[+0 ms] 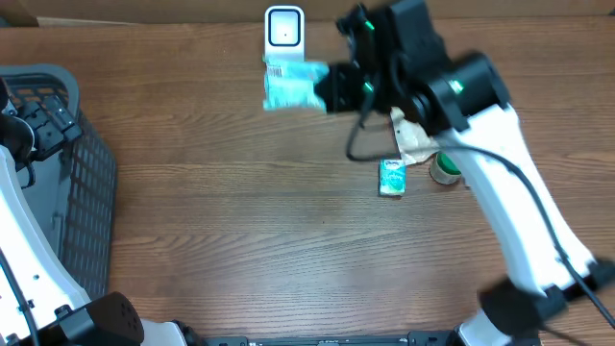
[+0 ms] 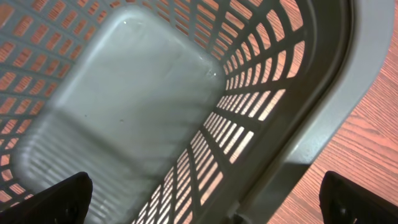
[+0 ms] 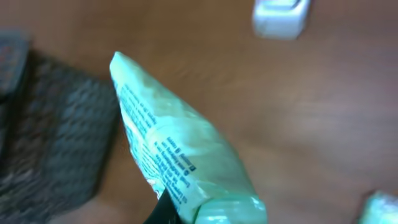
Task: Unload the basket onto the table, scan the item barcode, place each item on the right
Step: 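Lift the wipes packet and carry it to the scanner, then hold the wipes packet in front of the scanner window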
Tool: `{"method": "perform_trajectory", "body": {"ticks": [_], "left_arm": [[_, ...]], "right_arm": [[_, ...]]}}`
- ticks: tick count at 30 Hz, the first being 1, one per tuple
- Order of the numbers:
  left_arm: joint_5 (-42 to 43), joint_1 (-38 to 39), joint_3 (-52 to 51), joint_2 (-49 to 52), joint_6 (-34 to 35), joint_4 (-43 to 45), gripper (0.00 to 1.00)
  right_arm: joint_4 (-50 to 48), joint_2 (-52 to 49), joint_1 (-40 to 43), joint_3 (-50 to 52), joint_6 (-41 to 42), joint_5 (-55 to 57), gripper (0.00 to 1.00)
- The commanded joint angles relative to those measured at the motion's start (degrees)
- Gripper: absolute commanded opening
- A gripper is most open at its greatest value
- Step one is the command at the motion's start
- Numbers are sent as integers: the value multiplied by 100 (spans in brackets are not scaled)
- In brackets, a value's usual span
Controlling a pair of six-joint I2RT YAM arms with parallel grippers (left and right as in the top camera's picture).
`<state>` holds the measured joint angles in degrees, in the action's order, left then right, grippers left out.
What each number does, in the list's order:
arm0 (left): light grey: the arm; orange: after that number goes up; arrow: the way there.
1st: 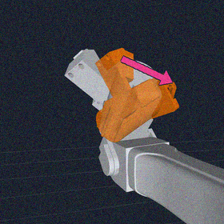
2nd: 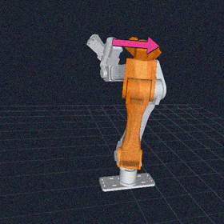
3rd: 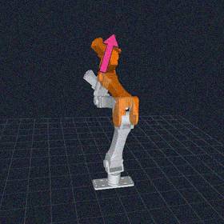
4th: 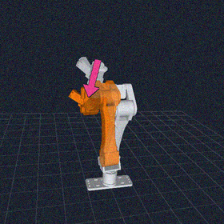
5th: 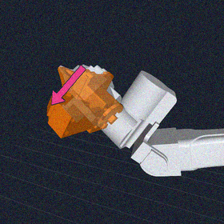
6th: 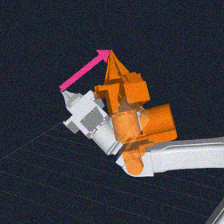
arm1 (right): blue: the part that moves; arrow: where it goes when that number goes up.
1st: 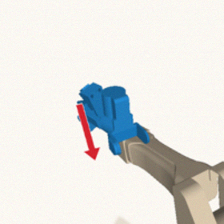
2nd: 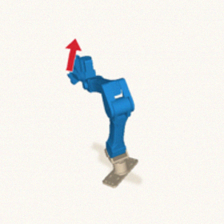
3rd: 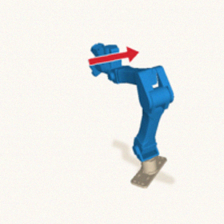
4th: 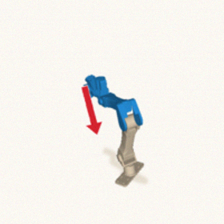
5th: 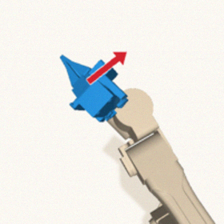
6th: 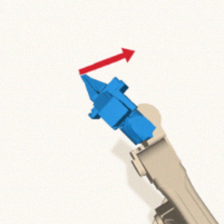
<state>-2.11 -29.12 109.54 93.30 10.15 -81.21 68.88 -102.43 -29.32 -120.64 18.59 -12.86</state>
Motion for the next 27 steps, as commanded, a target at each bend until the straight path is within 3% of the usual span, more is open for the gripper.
{"method": "perform_trajectory", "body": {"ticks": [1, 4, 11, 22, 27], "left_arm": [[11, -11, 42, 20, 37, 4, 100], [11, -11, 42, 20, 37, 4, 100], [11, -11, 42, 20, 37, 4, 100], [11, -11, 42, 20, 37, 4, 100], [11, -11, 42, 20, 37, 4, 99]], "right_arm": [[-52, -870, -238, -1263, -332, 2299, 4], [-815, -1314, -400, -1394, -951, 3694, 4], [-2911, -2321, -584, -1368, -3303, 5613, 4], [-5270, -3722, -581, -1362, -7163, 5825, 4], [-5718, -4188, -581, -1362, -7777, 5792, 4]]}}
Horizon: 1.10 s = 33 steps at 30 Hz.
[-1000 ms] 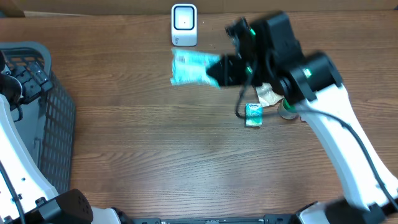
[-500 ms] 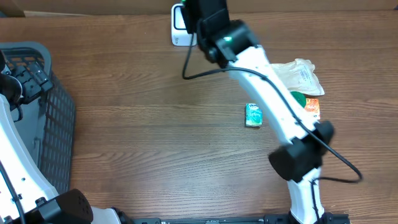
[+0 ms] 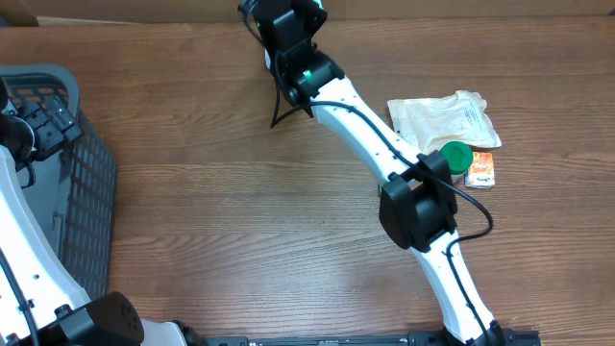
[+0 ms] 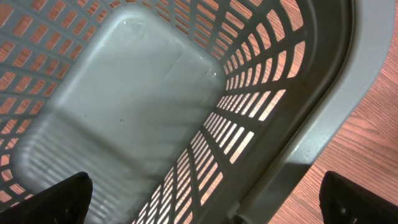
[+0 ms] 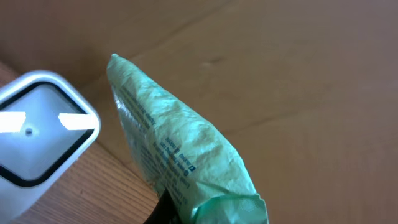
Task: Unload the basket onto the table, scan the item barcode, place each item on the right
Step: 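Hold the wipes packet in front of the scanner window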
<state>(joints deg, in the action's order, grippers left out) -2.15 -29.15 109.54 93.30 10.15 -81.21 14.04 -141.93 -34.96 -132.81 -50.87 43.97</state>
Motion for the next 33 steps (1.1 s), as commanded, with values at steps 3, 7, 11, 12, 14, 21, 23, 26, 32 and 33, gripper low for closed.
{"method": "perform_trajectory", "body": {"ticks": [3, 7, 11, 12, 14, 21, 23, 26, 32, 33], "left_arm": [[15, -9, 42, 20, 37, 4, 100], [15, -9, 42, 20, 37, 4, 100], [15, -9, 42, 20, 37, 4, 100], [15, -9, 42, 20, 37, 4, 99], [15, -9, 42, 20, 37, 4, 100], [15, -9, 42, 20, 37, 4, 100], [15, -9, 42, 20, 37, 4, 100], [15, -9, 42, 20, 37, 4, 99], [15, -9, 42, 20, 37, 4, 100], [15, -9, 42, 20, 37, 4, 100]], "right_arm": [[-413, -476, -7, -144, -925, 103, 4], [-651, -678, -7, -144, -1012, 103, 4], [-815, -730, -4, -142, -1097, 74, 4], [-855, -734, 7, -140, -1099, 52, 4], [-911, -734, 24, -140, -1102, -17, 4], [-774, -734, 48, -140, -1095, -160, 4], [-778, -734, 48, -140, -1095, -160, 4], [-778, -734, 46, -140, -1093, -140, 4], [-772, -673, -15, -140, -997, -66, 4], [-769, -658, -20, -140, -914, -48, 4]]}}
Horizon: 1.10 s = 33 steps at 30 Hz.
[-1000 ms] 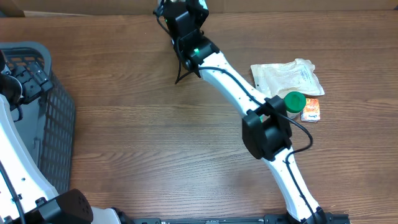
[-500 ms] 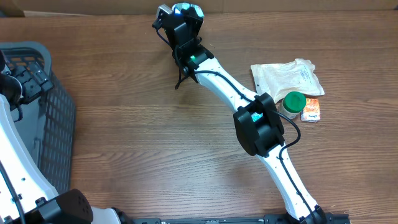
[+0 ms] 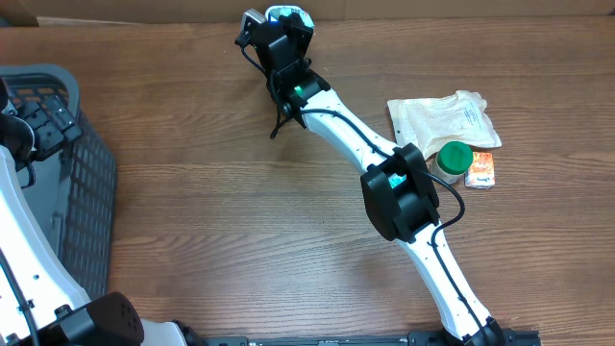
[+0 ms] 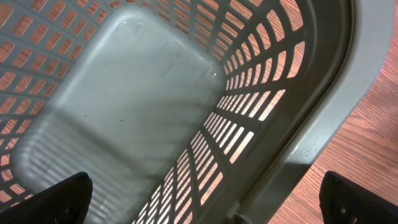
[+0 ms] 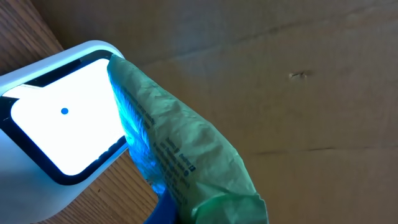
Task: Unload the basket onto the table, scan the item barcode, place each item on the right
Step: 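Hold the wipes packet in front of the scanner window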
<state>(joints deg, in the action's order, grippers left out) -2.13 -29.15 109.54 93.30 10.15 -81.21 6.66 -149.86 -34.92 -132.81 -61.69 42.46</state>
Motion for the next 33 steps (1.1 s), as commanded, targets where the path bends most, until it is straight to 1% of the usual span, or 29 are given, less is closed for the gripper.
{"method": "perform_trajectory", "body": {"ticks": [1, 4, 7, 13, 16, 19, 22, 27, 28, 30, 31, 33], "left_arm": [[13, -9, 42, 20, 37, 4, 100], [13, -9, 42, 20, 37, 4, 99], [13, -9, 42, 20, 37, 4, 99], [13, -9, 42, 20, 37, 4, 100], [13, -9, 42, 20, 37, 4, 100], [13, -9, 42, 20, 37, 4, 100], [13, -9, 42, 20, 37, 4, 99], [13, -9, 42, 20, 37, 4, 100], [13, -9, 42, 20, 37, 4, 100], [13, -9, 42, 20, 37, 4, 99], [13, -9, 42, 20, 37, 4, 100], [13, -9, 42, 20, 37, 4, 99]], "right_arm": [[2, 175, -28, -140, 286, 105, 4], [146, 304, -28, -140, 529, 98, 4], [503, 511, -39, -140, 656, 101, 4], [1915, 1099, -238, -140, 1307, 70, 4], [2778, 1375, -409, -140, 1740, -223, 4], [3692, 1648, -529, -140, 2490, -732, 4], [4642, 1908, -553, -140, 3421, -1635, 4], [6387, 2308, -483, -140, 5318, -4207, 4], [6839, 2376, -463, -140, 5541, -4857, 4], [7560, 2402, -452, -140, 5574, -5383, 4], [7882, 2400, -452, -140, 5569, -5364, 4], [8428, 2361, -452, -61, 5574, -4870, 4]]}}
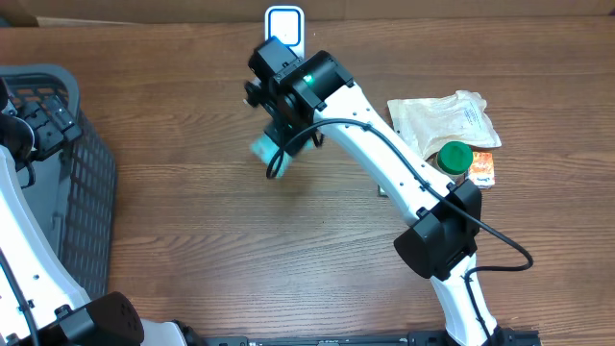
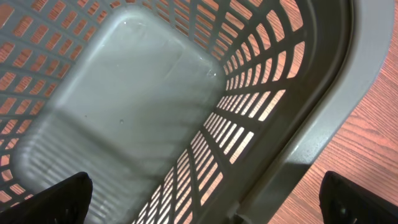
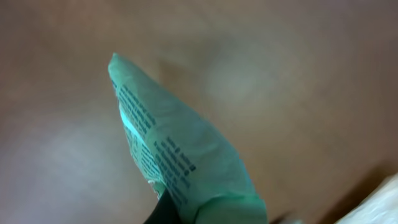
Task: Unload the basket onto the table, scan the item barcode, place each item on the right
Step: 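Hold the wipes packet in front of the scanner window, then carry the wipes packet right and release it near the jar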
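Observation:
A white barcode scanner [image 1: 283, 26] stands at the table's back edge. My right gripper [image 1: 273, 133] hangs over the wood a little in front and to the left of it, shut on a green plastic packet [image 1: 262, 147]. In the right wrist view the packet [image 3: 180, 155] sticks up out of the jaws, printed side showing, against blurred brown wood. The scanner is out of that view. My left gripper [image 2: 211, 208] is open above the grey basket [image 2: 311, 143], with nothing between its fingers [image 2: 65, 196].
The grey slatted basket [image 1: 82, 183] sits at the table's left edge under the left arm. At the right lie a beige pouch [image 1: 442, 117], a green-lidded jar [image 1: 454, 157] and a small orange box [image 1: 481, 168]. The right arm stretches across the table's middle.
My right gripper has moved from the lit scanner face toward the front and left, with the green packet still in it. The scanner has left the right wrist view. The left arm has not moved.
The right gripper held the green packet just in front of the scanner. It then had the packet beside the scanner's window, then against the lit window. Now it holds the packet over the wood away from the scanner. The left gripper stayed open over the basket throughout.

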Tool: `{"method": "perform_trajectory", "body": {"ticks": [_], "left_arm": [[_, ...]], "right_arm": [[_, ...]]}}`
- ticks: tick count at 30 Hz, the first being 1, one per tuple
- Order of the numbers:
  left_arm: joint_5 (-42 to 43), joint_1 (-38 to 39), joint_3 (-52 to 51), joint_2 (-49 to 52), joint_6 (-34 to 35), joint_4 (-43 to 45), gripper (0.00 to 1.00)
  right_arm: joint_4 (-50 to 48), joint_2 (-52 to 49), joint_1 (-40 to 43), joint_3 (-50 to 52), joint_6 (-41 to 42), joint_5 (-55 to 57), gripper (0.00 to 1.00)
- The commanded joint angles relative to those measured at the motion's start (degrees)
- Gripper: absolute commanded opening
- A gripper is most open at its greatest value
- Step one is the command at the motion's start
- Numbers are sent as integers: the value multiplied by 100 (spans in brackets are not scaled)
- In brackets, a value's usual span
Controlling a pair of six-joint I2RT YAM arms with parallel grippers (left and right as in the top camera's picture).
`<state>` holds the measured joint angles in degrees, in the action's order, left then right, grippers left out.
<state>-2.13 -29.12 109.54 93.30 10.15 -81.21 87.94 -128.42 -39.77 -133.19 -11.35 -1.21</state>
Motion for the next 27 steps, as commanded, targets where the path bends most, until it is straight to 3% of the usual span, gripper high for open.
{"method": "perform_trajectory", "body": {"ticks": [1, 7, 14, 18, 27], "left_arm": [[13, -11, 42, 20, 37, 4, 100], [13, -11, 42, 20, 37, 4, 99], [13, -11, 42, 20, 37, 4, 99], [13, -11, 42, 20, 37, 4, 99], [13, -11, 42, 20, 37, 4, 100]], "right_arm": [[422, 208, 33, 81, 542, -229, 4], [509, 205, 245, 1123, 734, 496, 4], [81, 205, 1060, 2317, 1794, 634, 4], [63, 208, 1674, 2481, 2498, 763, 4], [109, 334, 2391, 2474, 2522, 767, 4]]}}
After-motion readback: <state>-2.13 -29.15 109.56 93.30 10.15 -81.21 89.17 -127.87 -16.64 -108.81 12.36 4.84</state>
